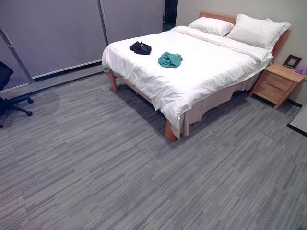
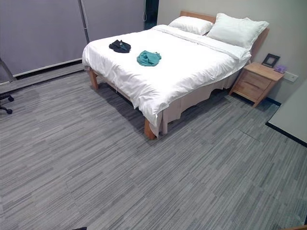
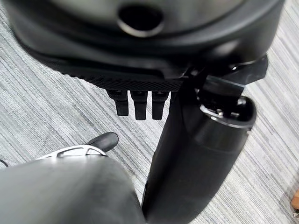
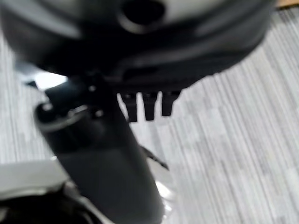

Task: Pick up bed clothes into laundry basket.

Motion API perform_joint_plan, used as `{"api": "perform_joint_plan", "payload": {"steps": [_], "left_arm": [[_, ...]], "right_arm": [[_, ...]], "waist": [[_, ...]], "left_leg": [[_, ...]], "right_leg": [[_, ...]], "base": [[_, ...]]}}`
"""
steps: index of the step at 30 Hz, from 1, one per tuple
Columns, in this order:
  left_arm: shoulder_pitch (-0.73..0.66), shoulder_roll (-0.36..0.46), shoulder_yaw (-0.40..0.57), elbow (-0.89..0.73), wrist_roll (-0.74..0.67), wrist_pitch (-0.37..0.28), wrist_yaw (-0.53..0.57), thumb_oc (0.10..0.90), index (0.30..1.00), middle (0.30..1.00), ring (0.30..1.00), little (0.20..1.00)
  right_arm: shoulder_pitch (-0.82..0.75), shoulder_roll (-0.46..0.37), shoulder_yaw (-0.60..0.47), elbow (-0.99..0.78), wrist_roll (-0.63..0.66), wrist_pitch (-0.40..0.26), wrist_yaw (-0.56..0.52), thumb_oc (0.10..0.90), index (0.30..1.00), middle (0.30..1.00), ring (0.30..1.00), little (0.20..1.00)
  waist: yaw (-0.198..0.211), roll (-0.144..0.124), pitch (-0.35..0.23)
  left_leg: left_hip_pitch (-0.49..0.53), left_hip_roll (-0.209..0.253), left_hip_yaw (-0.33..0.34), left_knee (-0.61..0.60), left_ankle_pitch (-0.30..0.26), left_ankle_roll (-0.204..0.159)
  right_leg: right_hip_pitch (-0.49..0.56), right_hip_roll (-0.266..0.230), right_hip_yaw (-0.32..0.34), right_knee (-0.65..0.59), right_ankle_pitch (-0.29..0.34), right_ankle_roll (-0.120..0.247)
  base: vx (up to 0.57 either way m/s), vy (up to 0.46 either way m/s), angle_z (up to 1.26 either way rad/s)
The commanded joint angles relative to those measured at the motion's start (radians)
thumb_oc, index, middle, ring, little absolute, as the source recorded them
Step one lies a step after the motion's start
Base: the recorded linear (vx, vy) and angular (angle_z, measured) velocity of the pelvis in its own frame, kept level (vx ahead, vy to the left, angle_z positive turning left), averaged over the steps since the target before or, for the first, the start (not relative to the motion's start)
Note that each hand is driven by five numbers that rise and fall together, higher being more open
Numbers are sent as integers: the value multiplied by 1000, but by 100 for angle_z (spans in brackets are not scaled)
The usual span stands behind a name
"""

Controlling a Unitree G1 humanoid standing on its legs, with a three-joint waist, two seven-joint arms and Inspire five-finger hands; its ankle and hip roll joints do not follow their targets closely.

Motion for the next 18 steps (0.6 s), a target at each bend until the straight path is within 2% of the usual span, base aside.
{"api": "perform_joint_plan", "payload": {"steps": [1, 8, 12, 15, 18], "left_arm": [[-49, -17, -28, 50, 41, -15, -3, 800, 900, 900, 900, 900], [-60, -8, -15, 39, 10, -20, 10, 800, 900, 900, 900, 900], [-63, -6, -4, 44, -11, -24, 17, 800, 900, 900, 900, 900], [-69, 3, 26, 15, -72, -43, 51, 800, 900, 900, 900, 900], [-74, 19, 34, -85, -109, -70, 81, 800, 900, 900, 900, 900]], "right_arm": [[-81, 11, 11, 59, 13, -16, 8, 800, 900, 900, 900, 900], [-74, 5, -4, 73, 29, -18, 3, 800, 900, 900, 900, 900], [-76, -2, -38, 76, 79, -24, -6, 800, 900, 900, 900, 900], [-99, -31, -76, 4, 148, -52, -38, 800, 900, 900, 900, 900], [-105, -82, -106, -200, 187, -76, -73, 800, 900, 900, 900, 900]], "waist": [[0, -18, -3], [-1, -17, -4], [-9, -14, -9], [-16, -13, -16], [-24, -10, -13]], "left_leg": [[-5, -9, 17, 0, 30, -5], [1, -7, 17, 0, 28, -6], [10, -5, 24, 0, 26, -7], [16, -2, 34, 0, 26, -10], [16, 0, 37, 0, 27, -11]], "right_leg": [[-44, -31, -40, 50, 18, 69], [-37, -28, -38, 46, 15, 67], [-32, -26, -34, 42, 17, 67], [-31, -22, -27, 41, 17, 67], [-38, -22, -21, 48, 16, 68]], "base": [[0, 0, 0], [0, 0, 0], [0, 0, 0], [24, -13, -4], [-13, -5, -7]]}}
